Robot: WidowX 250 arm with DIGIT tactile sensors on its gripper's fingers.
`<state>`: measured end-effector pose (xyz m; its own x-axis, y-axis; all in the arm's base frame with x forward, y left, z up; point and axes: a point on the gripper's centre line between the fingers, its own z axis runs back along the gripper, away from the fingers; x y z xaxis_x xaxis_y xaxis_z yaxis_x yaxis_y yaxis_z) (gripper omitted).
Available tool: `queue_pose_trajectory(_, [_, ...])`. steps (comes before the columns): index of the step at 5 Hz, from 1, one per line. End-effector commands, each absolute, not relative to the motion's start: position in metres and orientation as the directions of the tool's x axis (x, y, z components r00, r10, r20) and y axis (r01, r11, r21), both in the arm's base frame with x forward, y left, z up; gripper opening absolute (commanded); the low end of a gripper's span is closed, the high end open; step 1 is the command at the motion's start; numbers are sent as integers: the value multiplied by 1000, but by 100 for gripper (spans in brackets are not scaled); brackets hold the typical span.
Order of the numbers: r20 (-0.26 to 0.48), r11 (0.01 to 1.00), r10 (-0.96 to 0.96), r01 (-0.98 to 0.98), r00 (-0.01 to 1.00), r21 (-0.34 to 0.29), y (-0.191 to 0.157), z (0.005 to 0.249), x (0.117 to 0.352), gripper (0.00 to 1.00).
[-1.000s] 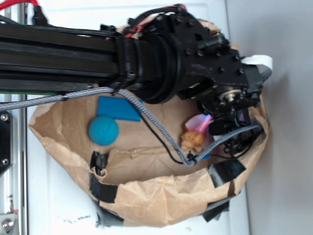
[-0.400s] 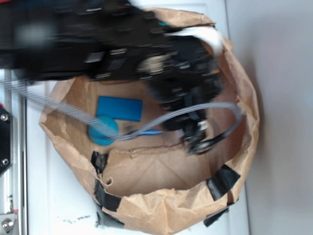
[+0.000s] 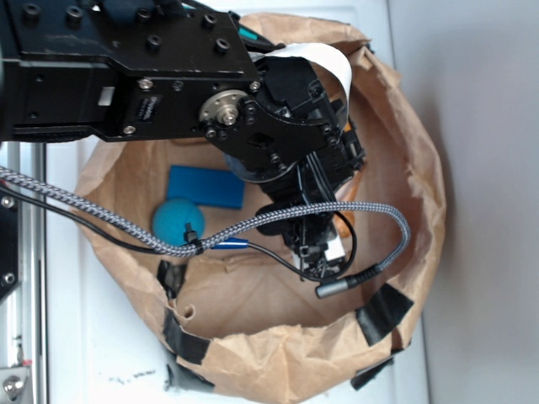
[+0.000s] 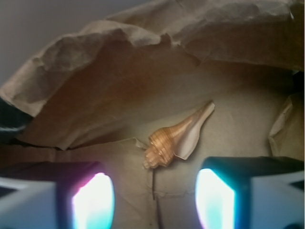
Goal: Grab the shell.
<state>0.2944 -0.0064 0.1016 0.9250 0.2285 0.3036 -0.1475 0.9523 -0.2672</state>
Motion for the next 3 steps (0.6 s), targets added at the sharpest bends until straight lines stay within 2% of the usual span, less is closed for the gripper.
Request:
queue_pose_trajectory(1, [136,915,334,-286,933,-285,-12,101,298,100])
queue_pose_trajectory(2, [94,892,394,-356,914,-280,-10,97,300,100])
queue_pose_trajectory(3, [108,892,408,-371,907,-259,-11,93,301,100])
